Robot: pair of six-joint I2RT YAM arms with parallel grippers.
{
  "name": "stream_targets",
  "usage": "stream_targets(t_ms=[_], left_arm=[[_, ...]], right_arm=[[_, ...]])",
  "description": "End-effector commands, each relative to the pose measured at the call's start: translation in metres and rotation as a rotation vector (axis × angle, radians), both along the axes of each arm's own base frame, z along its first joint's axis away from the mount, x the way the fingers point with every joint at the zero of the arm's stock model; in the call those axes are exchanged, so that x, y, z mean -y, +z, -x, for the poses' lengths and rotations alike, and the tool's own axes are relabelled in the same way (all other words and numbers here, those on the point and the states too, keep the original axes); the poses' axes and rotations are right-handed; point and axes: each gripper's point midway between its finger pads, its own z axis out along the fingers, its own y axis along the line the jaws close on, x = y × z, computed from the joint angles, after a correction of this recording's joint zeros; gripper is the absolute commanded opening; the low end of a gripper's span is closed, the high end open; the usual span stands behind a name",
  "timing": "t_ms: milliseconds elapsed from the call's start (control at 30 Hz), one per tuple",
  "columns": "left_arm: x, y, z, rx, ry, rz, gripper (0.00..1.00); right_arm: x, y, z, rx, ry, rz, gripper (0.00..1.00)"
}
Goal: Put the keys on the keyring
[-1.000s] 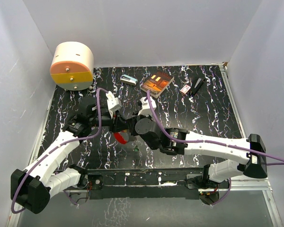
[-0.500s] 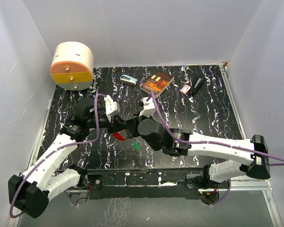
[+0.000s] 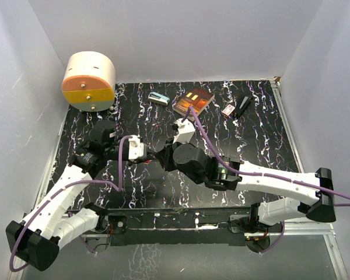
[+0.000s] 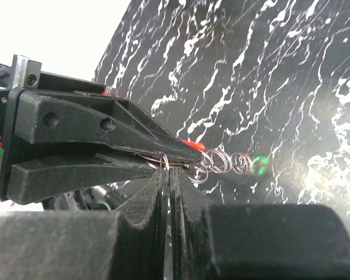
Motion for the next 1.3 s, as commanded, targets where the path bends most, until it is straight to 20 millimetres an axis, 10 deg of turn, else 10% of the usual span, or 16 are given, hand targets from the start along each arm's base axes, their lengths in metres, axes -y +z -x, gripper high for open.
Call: stream_targets(t_ms=[0,600,1267], left_arm=[[-0.005,0.002,0.022,0.099,-0.112,-0.023,0.00],[-0.009,0.004,0.064,0.301,-0.334,0.017,0.00],[-0.006,-0.010,0.066,0.230,-0.380,-0.004,0.00]], right_arm=[[0.006,0.019,0.006,-0.093,0.036,-0.047,0.08],[-0.002,0.019,-0.003,-0.149,0.191,-0.101,0.08],[-0.029,0.009,-0.009,-0.104,0.387,0.126,0.08]])
